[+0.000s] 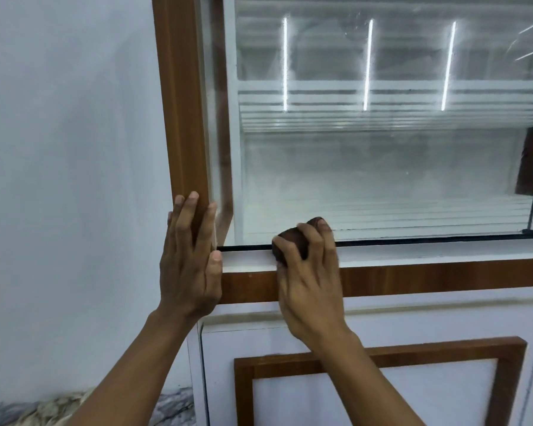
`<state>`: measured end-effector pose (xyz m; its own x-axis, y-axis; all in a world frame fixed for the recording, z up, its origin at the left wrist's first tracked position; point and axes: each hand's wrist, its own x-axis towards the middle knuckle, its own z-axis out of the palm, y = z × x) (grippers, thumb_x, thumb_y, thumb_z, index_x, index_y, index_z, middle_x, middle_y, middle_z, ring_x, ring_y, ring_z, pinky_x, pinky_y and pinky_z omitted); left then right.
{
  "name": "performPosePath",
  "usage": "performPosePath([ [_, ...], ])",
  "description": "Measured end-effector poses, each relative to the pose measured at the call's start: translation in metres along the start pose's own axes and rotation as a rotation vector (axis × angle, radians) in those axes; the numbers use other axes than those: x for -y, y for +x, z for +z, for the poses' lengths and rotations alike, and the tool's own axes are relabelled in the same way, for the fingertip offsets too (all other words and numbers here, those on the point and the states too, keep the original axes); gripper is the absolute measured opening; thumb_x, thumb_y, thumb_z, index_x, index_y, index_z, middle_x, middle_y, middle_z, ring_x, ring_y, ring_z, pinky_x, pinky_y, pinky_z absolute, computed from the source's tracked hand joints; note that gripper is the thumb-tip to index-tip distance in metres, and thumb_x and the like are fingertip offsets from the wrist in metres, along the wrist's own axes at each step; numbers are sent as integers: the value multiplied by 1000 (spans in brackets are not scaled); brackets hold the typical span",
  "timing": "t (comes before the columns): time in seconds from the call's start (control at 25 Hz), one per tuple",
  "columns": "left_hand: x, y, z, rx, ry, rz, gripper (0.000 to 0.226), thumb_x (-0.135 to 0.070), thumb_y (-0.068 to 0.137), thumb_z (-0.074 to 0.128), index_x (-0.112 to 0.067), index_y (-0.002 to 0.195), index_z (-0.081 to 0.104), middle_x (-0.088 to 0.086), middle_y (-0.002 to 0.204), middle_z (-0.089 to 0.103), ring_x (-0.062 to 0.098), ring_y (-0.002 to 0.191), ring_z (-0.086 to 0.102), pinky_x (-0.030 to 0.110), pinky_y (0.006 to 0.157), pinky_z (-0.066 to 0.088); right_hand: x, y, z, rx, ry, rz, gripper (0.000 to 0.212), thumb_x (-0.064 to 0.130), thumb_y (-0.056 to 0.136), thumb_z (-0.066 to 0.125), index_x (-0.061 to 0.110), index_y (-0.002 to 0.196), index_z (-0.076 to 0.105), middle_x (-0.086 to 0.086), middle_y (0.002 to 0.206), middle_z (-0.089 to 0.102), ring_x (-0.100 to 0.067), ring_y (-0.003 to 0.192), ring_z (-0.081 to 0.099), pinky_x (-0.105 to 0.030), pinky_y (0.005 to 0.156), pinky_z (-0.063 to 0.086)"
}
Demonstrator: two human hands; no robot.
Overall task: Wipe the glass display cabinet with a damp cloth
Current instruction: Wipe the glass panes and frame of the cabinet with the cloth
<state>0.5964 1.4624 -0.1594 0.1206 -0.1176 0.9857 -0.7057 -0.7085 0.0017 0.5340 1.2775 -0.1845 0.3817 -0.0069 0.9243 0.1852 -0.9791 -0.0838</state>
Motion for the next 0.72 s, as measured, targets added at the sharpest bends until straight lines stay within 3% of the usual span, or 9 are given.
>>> performPosePath([
  [0.12, 0, 1, 1, -11, 10, -1, 59, -26, 97, 29, -7, 153, 33, 15, 164, 20, 33, 156, 14, 61, 122, 23, -46, -5, -23, -87, 24, 301, 26, 21, 96, 54, 21, 122, 55, -15, 141, 31, -38, 137, 30, -57, 110, 43],
  [0.2, -3, 2, 2, -5, 23, -4, 60, -26, 97, 28, -6, 153, 33, 16, 164, 20, 34, 156, 13, 59, 124, 21, -28, -3, -18, -70, -16, 319, 26, 16, 92, 63, 19, 117, 54, -13, 136, 32, -37, 133, 29, -59, 108, 40],
  [0.32, -3, 2, 0, 7, -5, 0, 61, -27, 97, 29, -5, 154, 31, 17, 164, 18, 32, 157, 10, 58, 125, 18, 43, 5, 8, 47, 0, 62, 32, 27, 88, 61, 21, 118, 52, -9, 137, 34, -35, 136, 27, -57, 115, 28],
  [0.4, 2, 1, -6, 25, -63, 25, 61, -27, 97, 28, -4, 153, 30, 18, 164, 19, 31, 157, 11, 60, 124, 18, 75, 12, 22, 146, 51, -68, 48, 33, 89, 52, 18, 134, 44, -9, 149, 29, -37, 146, 15, -57, 123, 14],
  [0.48, 8, 10, -15, 45, -61, 67, 63, -27, 96, 28, -1, 153, 29, 19, 164, 20, 31, 157, 12, 60, 124, 17, 79, 26, 28, 166, 36, -144, 65, 36, 94, 35, 12, 154, 25, -9, 163, 15, -36, 156, 0, -57, 125, 2],
  [0.56, 8, 35, -23, 64, -27, 110, 66, -28, 95, 27, 1, 154, 27, 19, 165, 19, 30, 157, 8, 55, 127, 11, 68, 38, 29, 121, -7, -252, 67, 34, 100, 27, 10, 161, 12, -9, 170, 3, -30, 158, -6, -54, 125, 1],
  [0.72, -2, 112, -37, 76, 80, 150, 66, -32, 98, 22, -3, 158, 20, 17, 168, 9, 29, 158, 3, 44, 129, -1, 48, 87, 25, 0, -6, -468, 70, 28, 104, 39, 11, 160, 1, -11, 170, 6, -29, 158, 0, -50, 128, 11],
])
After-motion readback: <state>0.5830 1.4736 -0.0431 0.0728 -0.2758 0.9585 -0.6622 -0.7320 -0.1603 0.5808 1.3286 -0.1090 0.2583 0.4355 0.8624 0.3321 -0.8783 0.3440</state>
